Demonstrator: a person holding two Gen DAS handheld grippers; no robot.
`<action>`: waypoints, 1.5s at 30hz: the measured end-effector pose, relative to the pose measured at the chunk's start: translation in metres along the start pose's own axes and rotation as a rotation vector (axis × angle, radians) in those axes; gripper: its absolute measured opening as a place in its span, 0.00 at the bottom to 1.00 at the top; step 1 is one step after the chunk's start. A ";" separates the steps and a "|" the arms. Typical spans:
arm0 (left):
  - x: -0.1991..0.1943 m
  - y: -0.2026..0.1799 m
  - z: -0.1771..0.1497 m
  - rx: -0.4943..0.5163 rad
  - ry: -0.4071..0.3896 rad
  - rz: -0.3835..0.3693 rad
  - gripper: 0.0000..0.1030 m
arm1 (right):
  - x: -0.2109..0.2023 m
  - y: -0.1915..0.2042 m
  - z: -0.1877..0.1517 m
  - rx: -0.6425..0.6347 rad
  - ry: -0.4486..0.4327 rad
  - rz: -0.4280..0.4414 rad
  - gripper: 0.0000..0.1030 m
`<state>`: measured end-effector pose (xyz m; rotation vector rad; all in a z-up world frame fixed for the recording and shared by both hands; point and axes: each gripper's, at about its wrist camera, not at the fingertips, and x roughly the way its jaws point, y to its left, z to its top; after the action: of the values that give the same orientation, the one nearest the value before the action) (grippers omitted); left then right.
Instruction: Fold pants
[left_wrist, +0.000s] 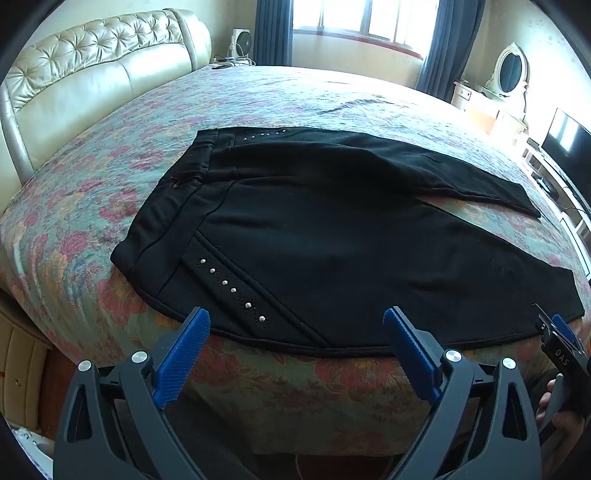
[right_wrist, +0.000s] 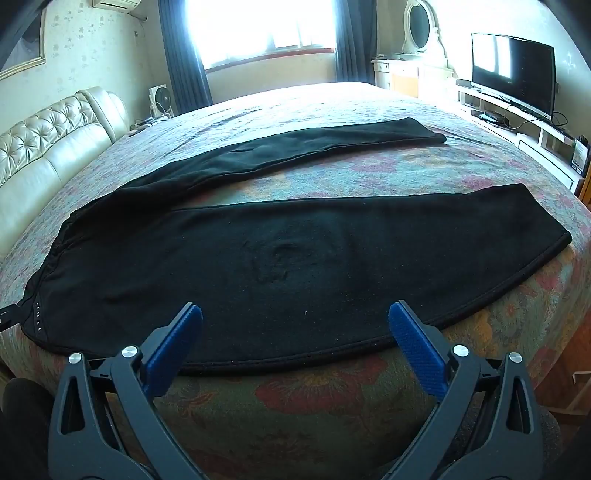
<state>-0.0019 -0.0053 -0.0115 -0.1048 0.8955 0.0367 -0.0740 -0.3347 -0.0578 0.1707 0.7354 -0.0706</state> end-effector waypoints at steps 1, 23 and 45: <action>-0.001 0.000 0.000 0.000 0.001 0.000 0.91 | 0.000 0.000 0.000 0.000 0.002 0.001 0.98; 0.002 -0.005 0.000 0.009 0.014 0.000 0.91 | 0.004 0.001 -0.004 0.003 0.011 0.009 0.98; 0.002 -0.007 -0.001 0.013 0.020 -0.001 0.91 | 0.009 -0.002 -0.006 0.011 0.024 0.013 0.98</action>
<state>-0.0005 -0.0120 -0.0134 -0.0942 0.9153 0.0290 -0.0715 -0.3352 -0.0679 0.1872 0.7582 -0.0602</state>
